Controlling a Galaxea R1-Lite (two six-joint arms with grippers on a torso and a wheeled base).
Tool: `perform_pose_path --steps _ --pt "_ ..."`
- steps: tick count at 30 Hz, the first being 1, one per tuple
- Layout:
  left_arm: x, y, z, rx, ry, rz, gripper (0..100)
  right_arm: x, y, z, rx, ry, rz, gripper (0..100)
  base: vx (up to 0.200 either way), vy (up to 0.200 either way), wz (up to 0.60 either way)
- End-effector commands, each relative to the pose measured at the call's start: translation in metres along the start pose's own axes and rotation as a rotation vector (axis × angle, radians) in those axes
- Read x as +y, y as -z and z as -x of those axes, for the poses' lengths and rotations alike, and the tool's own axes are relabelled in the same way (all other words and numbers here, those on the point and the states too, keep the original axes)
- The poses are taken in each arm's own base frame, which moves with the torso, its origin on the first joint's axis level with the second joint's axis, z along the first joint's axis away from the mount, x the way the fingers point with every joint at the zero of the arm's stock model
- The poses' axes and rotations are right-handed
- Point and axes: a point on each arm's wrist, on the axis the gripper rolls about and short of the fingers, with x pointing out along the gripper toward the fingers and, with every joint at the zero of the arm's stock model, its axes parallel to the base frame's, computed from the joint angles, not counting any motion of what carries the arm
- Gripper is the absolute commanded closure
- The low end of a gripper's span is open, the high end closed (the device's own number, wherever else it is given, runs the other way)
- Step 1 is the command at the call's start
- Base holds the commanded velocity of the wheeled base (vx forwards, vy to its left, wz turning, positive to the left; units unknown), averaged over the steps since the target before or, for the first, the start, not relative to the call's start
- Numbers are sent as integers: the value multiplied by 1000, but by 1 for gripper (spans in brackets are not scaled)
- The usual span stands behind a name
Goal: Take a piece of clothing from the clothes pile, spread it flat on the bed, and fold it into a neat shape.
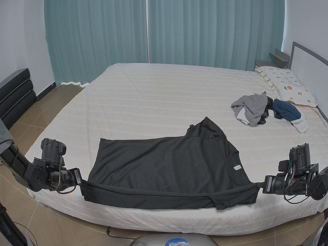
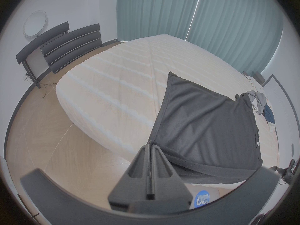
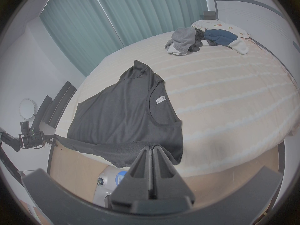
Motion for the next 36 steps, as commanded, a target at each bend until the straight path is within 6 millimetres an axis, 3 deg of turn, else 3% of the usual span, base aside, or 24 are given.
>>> perform_pose_path --steps 1,3,4,13,17,18,20,21,26,30,31,36 --pt "-4 -3 -23 30 -16 -2 100 1 -6 -28 46 17 -4 100 0 0 0" --pt "-4 -3 -23 30 -16 -2 100 1 -6 -28 46 17 -4 100 0 0 0" --pt "-5 -3 -35 48 -24 -2 100 1 -10 -41 57 22 -8 100 0 0 0" --pt "-12 -13 -66 51 -32 52 100 0 -20 -74 72 37 -25 100 0 0 0" --pt "-15 -16 -73 44 -29 84 100 -1 -24 -80 62 39 -31 100 0 0 0" --pt "-15 -17 -73 41 -28 89 0 -1 -25 -81 61 38 -32 100 0 0 0" --pt "-15 -17 -73 44 -25 93 0 -2 -27 -81 57 40 -35 100 0 0 0" --pt "-15 -16 -73 48 -25 95 0 -2 -27 -82 60 41 -35 0 0 0 0" --pt "-15 -18 -75 44 -26 111 0 -2 -30 -80 43 36 -67 0 0 0 0" --pt "-15 -25 -67 17 -10 167 0 -1 -39 -67 -5 25 -113 0 0 0 0" --pt "-12 -32 -56 -12 5 196 0 1 -41 -54 -28 15 -144 0 0 0 0" --pt "-3 -35 -25 -18 98 241 0 4 -31 -35 -24 -10 -221 0 0 0 0"
